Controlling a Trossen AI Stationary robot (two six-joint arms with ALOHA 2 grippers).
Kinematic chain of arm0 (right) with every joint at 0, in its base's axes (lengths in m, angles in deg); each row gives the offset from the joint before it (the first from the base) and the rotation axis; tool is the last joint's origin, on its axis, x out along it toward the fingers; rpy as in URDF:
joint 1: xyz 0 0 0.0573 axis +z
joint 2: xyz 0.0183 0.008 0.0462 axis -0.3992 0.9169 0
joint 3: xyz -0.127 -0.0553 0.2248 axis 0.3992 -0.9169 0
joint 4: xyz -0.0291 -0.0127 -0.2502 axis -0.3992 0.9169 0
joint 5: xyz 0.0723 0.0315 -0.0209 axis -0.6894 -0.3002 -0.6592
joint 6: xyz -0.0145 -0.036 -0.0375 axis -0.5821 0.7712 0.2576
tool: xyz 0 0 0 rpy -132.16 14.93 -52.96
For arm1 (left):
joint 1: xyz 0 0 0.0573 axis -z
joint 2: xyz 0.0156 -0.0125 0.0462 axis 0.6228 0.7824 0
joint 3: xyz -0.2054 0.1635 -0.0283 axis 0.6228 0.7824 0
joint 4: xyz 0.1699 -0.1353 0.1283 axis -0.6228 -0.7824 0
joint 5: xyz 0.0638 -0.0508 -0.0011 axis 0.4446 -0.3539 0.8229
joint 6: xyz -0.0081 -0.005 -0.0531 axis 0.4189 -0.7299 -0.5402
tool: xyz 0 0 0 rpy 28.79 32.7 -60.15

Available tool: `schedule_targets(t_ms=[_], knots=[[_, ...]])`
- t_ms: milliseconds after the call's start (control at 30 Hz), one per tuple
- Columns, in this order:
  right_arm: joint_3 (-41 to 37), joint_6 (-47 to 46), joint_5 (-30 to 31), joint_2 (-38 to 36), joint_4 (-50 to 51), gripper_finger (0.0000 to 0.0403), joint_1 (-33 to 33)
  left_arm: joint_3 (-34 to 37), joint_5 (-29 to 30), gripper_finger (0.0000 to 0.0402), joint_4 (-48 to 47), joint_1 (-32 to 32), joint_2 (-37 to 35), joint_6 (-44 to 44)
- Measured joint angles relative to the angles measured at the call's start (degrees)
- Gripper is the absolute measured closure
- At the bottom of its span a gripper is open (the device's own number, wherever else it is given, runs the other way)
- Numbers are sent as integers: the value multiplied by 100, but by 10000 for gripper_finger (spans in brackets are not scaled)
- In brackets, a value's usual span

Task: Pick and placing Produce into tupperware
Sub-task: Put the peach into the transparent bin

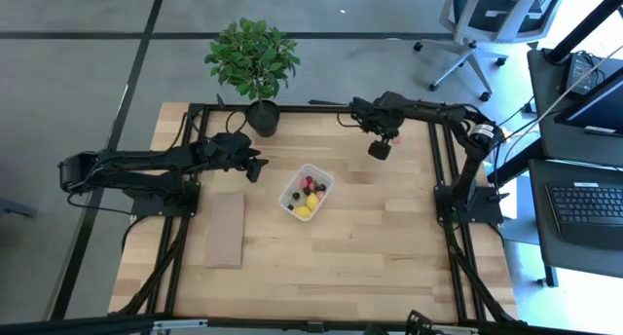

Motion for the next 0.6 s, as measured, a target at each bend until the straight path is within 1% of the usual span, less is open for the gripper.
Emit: schedule_targets(t_ms=[100,300,433,600], knots=[[-476,-251,-7,0,-393,67,-38,0,5,176,71,0,0,0],[-1212,-259,-11,0,-768,66,-41,0,17,176,386,-83,0,0],[-1403,-278,-11,0,-1054,66,-128,0,20,176,589,-257,0,0],[-1327,-289,-11,0,-1551,66,-271,0,18,176,664,-427,0,-2]])
